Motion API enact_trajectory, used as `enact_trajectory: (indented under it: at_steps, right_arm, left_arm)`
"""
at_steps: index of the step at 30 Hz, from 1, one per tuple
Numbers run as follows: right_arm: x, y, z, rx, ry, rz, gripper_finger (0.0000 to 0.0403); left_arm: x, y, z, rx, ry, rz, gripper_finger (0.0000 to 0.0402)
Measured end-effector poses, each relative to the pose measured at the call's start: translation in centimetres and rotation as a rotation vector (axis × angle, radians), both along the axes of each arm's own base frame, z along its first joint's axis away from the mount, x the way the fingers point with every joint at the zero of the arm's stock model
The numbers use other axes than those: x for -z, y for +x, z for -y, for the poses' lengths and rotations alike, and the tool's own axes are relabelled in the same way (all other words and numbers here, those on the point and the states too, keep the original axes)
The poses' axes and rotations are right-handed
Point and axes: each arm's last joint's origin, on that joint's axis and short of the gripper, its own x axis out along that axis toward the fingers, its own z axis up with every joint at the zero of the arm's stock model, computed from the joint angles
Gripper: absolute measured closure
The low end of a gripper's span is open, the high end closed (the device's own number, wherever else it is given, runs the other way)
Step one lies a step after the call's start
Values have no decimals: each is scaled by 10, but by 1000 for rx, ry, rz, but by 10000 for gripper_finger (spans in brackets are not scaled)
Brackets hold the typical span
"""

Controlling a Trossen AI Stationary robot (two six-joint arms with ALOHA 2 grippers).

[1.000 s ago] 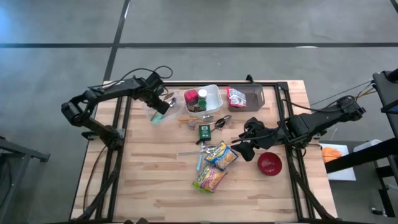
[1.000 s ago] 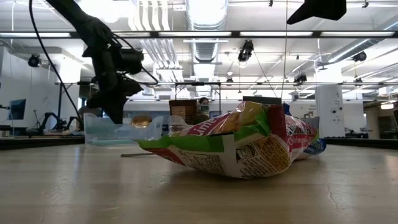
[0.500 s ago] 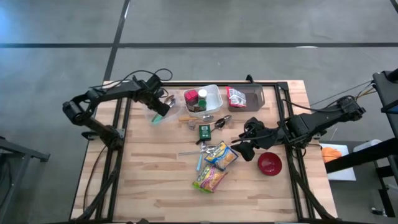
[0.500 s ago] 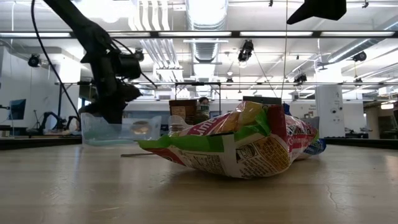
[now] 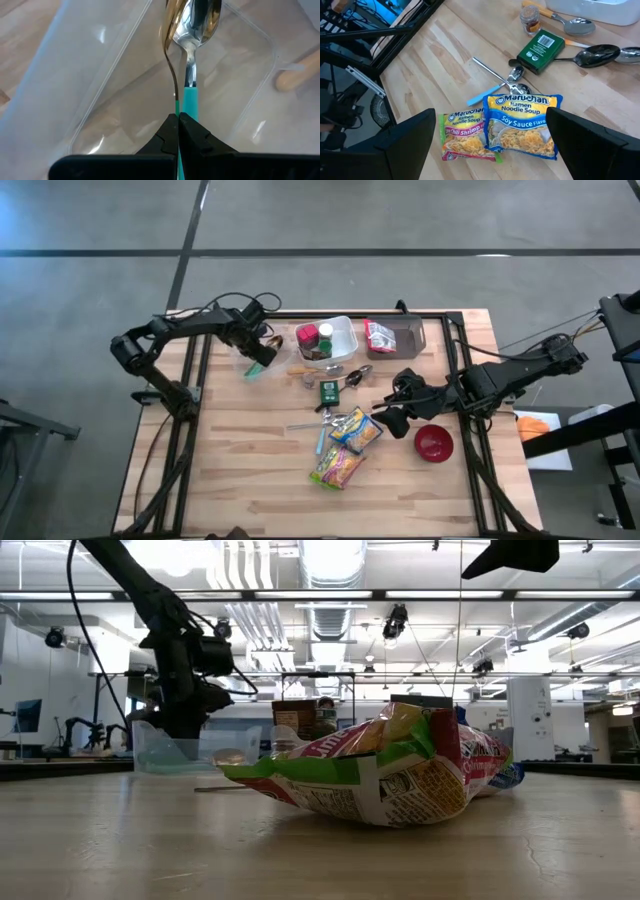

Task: Pick & Place Food Item
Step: Put the green spoon into the transparent bin, then put the blue noodle pack into the black bin

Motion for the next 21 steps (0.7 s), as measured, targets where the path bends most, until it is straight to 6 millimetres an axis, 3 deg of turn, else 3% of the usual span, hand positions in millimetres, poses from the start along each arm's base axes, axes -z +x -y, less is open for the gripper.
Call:
enact_trajectory:
  at_steps: [5,14,21]
  right_arm:
    - [0,0,0,-1,-1,-1,29]
    - [0,0,0,-8,-9,-2,29]
    - [0,0,0,-3,-3,-1,29]
  left_arm:
    - [-1,0,1,1,-4,-3,385]
    - [-5,0,1,3,-39,7,282]
    - [-35,8,-5,16,-81,31,206]
